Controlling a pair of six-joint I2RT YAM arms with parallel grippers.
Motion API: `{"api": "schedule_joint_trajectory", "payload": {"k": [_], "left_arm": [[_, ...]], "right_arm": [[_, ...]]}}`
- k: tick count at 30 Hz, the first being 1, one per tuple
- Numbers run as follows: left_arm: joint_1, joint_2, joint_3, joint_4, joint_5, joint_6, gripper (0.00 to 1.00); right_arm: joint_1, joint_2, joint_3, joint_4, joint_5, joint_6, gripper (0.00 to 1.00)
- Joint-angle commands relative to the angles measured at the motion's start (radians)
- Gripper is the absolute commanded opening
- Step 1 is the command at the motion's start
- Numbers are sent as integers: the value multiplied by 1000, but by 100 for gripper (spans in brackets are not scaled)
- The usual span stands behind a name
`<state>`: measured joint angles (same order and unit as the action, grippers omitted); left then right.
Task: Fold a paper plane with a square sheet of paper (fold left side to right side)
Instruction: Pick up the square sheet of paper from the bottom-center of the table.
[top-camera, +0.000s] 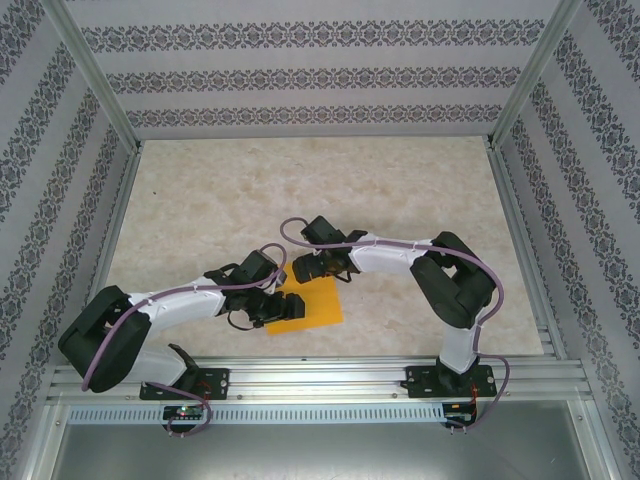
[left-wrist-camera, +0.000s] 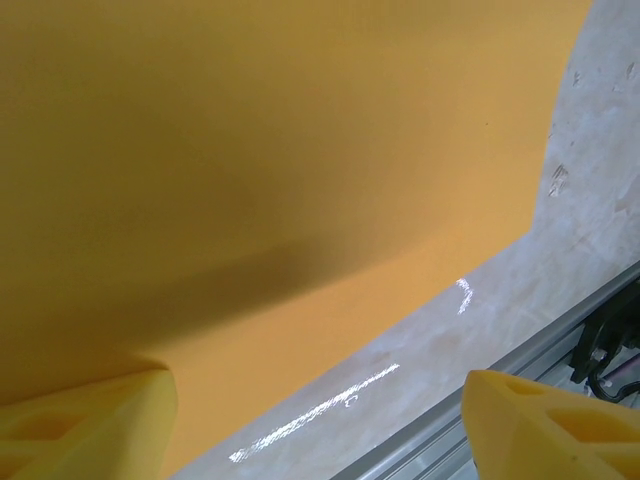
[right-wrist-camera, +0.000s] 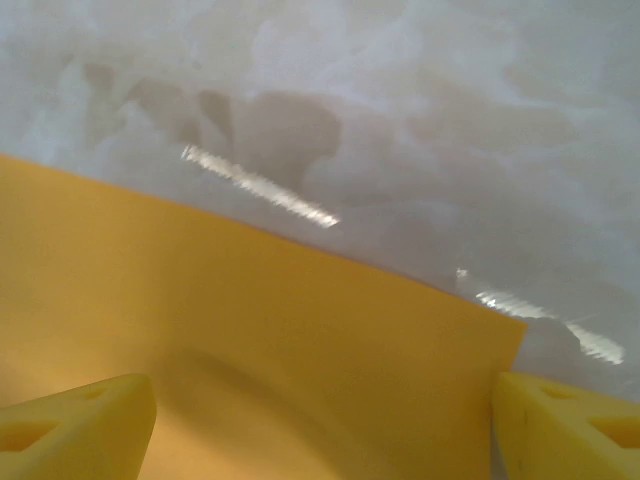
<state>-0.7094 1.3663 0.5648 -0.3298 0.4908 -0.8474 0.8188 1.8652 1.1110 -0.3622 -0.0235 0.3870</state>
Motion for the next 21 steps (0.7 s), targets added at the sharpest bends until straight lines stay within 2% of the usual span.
{"api": "schedule_joint_trajectory", "payload": {"k": [1, 4, 10, 21], "left_arm": [[-12, 26, -33, 32, -28, -17, 77], [-12, 24, -29, 21, -35, -11, 76], [-12, 23, -18, 26, -51, -8, 76], [-11, -93, 65, -7, -140, 32, 79]], "right_arm": [[35, -18, -6, -70, -142, -7, 85], [32, -25, -9, -68, -174, -6, 80], [5, -62, -35, -31, -247, 20, 57], [-123, -157, -179, 187, -472, 100, 24]]}}
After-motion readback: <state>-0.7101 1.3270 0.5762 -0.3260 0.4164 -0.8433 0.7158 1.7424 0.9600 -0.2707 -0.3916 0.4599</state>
